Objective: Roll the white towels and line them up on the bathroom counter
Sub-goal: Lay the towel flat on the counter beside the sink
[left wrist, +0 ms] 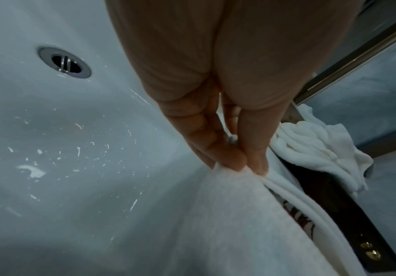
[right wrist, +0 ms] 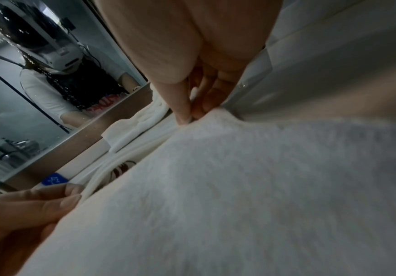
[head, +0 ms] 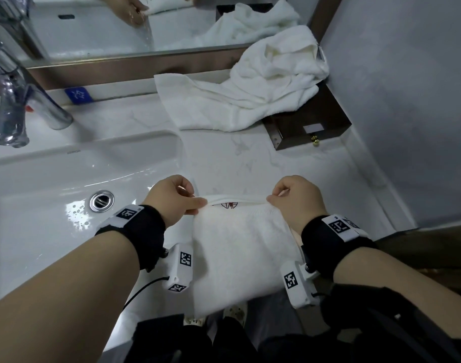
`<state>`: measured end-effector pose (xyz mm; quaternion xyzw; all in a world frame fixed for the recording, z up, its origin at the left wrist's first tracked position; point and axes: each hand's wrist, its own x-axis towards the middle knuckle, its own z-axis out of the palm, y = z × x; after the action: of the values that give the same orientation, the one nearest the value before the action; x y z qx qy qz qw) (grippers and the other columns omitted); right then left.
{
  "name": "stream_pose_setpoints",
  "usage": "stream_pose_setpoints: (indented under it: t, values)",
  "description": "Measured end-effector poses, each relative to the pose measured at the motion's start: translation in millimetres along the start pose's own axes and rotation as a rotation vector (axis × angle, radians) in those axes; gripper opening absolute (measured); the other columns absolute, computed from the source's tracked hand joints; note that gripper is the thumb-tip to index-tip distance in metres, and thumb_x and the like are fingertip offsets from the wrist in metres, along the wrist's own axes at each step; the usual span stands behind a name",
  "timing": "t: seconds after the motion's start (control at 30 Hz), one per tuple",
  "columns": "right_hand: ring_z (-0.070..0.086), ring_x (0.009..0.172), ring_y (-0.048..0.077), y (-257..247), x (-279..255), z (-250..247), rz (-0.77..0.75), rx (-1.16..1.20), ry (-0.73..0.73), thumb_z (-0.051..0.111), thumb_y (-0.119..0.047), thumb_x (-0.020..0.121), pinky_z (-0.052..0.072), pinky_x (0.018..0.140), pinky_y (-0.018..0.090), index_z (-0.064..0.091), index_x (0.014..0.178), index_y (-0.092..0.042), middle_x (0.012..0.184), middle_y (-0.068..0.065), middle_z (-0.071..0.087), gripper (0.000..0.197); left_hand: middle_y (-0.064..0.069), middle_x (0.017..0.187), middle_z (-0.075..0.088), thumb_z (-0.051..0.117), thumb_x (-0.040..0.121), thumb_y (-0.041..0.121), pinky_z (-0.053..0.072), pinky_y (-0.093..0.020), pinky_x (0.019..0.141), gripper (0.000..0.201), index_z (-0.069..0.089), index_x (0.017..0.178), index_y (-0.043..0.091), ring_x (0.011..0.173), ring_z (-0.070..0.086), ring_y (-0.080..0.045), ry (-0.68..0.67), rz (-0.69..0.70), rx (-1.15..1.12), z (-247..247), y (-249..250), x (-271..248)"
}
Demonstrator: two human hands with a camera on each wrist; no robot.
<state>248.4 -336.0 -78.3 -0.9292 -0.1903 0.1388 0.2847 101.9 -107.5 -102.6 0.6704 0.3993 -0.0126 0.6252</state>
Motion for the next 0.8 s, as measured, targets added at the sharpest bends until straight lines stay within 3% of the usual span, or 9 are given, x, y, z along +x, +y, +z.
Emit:
stream_pose_setpoints:
  t: [0.1, 0.23, 0.4, 0.47, 0.57, 0.8]
  values:
    - [0.055, 0.074, 0.005, -2, 3, -5, 0.001, -0.014, -0.072, 0.075, -0.011, 0.074, 0.039, 0.063, 0.012, 0.062, 0.074, -0.024, 0.086, -0.008, 0.061, 0.018, -0.004, 0.065, 0.065, 0.081, 0.073, 0.000, 0.060, -0.032, 0.068, 0.016, 0.068, 0.080, 0.006, 0.055, 0.067, -0.019, -0.050, 0.029, 0.053, 0, 1, 0]
    - [0.057, 0.086, 0.012, -12, 11, -8, 0.027, -0.092, -0.184, 0.064, -0.003, 0.077, 0.044, 0.076, 0.020, 0.068, 0.093, -0.022, 0.091, -0.008, 0.060, 0.025, -0.002, 0.066, 0.074, 0.078, 0.077, 0.003, 0.055, -0.023, 0.065, 0.011, 0.072, 0.077, 0.013, 0.060, 0.072, -0.016, -0.093, 0.070, 0.191, -3, 4, 0]
    - [0.063, 0.078, 0.022, -19, 13, -10, 0.153, -0.030, -0.180, 0.054, 0.001, 0.073, 0.055, 0.075, 0.033, 0.067, 0.073, -0.018, 0.075, -0.002, 0.066, 0.023, 0.000, 0.065, 0.073, 0.075, 0.076, 0.006, 0.051, -0.022, 0.064, 0.013, 0.071, 0.076, 0.018, 0.055, 0.066, -0.007, -0.081, 0.128, 0.302, -3, 5, -4]
    - [0.063, 0.073, 0.023, -16, 10, -10, 0.177, 0.037, -0.158, 0.056, 0.002, 0.070, 0.052, 0.067, 0.031, 0.064, 0.065, -0.017, 0.070, 0.000, 0.066, 0.021, -0.001, 0.067, 0.073, 0.074, 0.076, 0.008, 0.052, -0.024, 0.065, 0.014, 0.070, 0.076, 0.021, 0.053, 0.062, -0.005, -0.074, 0.158, 0.337, -2, 5, -5]
    - [0.059, 0.067, 0.015, -9, 5, -10, 0.161, 0.072, -0.107, 0.066, -0.003, 0.071, 0.043, 0.060, 0.022, 0.064, 0.064, -0.020, 0.068, -0.005, 0.064, 0.019, -0.001, 0.069, 0.071, 0.072, 0.079, 0.009, 0.046, -0.022, 0.062, 0.020, 0.069, 0.077, 0.029, 0.052, 0.058, -0.005, -0.088, 0.192, 0.376, -1, 5, -5]
    - [0.061, 0.072, -0.001, 8, -11, -8, 0.141, 0.150, 0.015, 0.079, -0.021, 0.073, 0.042, 0.067, 0.014, 0.067, 0.062, -0.022, 0.077, -0.012, 0.065, 0.016, 0.017, 0.052, 0.045, 0.067, 0.084, 0.004, 0.044, -0.011, 0.060, 0.045, 0.075, 0.076, 0.048, 0.051, 0.047, -0.001, -0.179, 0.242, 0.344, -2, 5, -4]
